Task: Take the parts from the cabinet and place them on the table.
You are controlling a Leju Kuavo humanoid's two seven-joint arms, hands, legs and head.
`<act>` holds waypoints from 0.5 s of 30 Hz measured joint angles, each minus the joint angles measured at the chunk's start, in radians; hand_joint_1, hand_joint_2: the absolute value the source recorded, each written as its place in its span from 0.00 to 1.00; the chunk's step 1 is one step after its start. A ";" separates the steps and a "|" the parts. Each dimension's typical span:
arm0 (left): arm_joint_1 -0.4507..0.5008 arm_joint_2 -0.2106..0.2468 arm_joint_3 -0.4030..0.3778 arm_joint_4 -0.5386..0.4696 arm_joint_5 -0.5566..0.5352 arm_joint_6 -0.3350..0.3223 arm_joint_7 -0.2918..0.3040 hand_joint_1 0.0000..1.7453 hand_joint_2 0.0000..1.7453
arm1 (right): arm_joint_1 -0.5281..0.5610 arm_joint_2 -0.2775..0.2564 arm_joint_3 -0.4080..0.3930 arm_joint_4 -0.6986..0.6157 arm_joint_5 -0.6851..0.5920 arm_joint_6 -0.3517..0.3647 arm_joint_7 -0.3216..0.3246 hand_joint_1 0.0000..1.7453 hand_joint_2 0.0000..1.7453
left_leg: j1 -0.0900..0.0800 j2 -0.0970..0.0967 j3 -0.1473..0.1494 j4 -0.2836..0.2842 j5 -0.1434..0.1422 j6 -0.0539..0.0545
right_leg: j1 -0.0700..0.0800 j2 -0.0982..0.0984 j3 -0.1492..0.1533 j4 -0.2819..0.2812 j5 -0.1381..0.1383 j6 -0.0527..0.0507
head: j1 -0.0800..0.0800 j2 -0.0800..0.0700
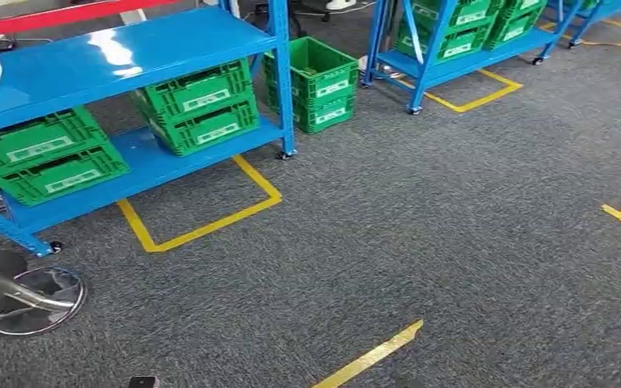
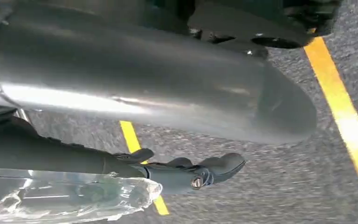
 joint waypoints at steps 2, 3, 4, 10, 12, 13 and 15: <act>-0.001 0.002 0.007 0.000 0.013 -0.007 -0.002 0.00 0.00 | -0.011 0.002 0.001 0.000 0.014 0.001 0.013 0.00 0.00 | 0.001 -0.020 0.003 0.001 -0.004 -0.007 | -0.008 0.051 0.073 -0.172 0.088 -0.001 | 0.002 0.000; -0.004 0.005 0.013 0.000 0.016 -0.010 -0.003 0.00 0.00 | -0.014 0.006 0.001 0.000 0.018 0.002 0.018 0.00 0.00 | -0.007 -0.030 0.000 0.009 -0.005 -0.013 | -0.011 0.079 0.082 -0.196 0.075 -0.001 | 0.003 0.000; -0.002 0.007 0.017 0.000 0.019 -0.012 -0.003 0.00 0.00 | -0.023 0.008 0.001 0.000 0.022 0.002 0.020 0.00 0.00 | -0.004 -0.037 -0.008 0.011 -0.003 -0.017 | -0.011 0.073 0.097 -0.203 0.069 -0.007 | 0.000 0.000; 0.004 0.023 0.029 -0.001 0.027 -0.014 -0.004 0.00 0.00 | -0.040 0.026 0.004 0.000 0.039 0.010 0.027 0.00 0.00 | 0.000 -0.051 -0.010 0.004 0.005 0.009 | -0.007 0.058 0.095 -0.212 0.074 -0.016 | 0.000 0.000; 0.004 0.025 0.034 -0.001 0.029 -0.014 -0.004 0.00 0.00 | -0.044 0.029 0.004 0.000 0.039 0.010 0.028 0.00 0.00 | 0.001 -0.049 -0.009 0.003 0.007 0.012 | -0.003 0.058 0.095 -0.212 0.075 -0.018 | 0.000 0.000; 0.003 0.025 0.037 -0.001 0.029 -0.014 -0.004 0.00 0.00 | -0.044 0.029 0.004 0.000 0.039 0.010 0.028 0.00 0.00 | 0.002 -0.047 -0.008 0.001 0.007 0.012 | -0.002 0.059 0.095 -0.212 0.075 -0.019 | -0.001 0.000; 0.002 0.026 0.041 -0.001 0.030 -0.014 -0.004 0.00 0.00 | -0.044 0.029 0.004 0.000 0.039 0.010 0.028 0.00 0.00 | 0.004 -0.046 -0.008 0.000 0.008 0.010 | 0.002 0.059 0.094 -0.211 0.075 -0.025 | 0.000 0.000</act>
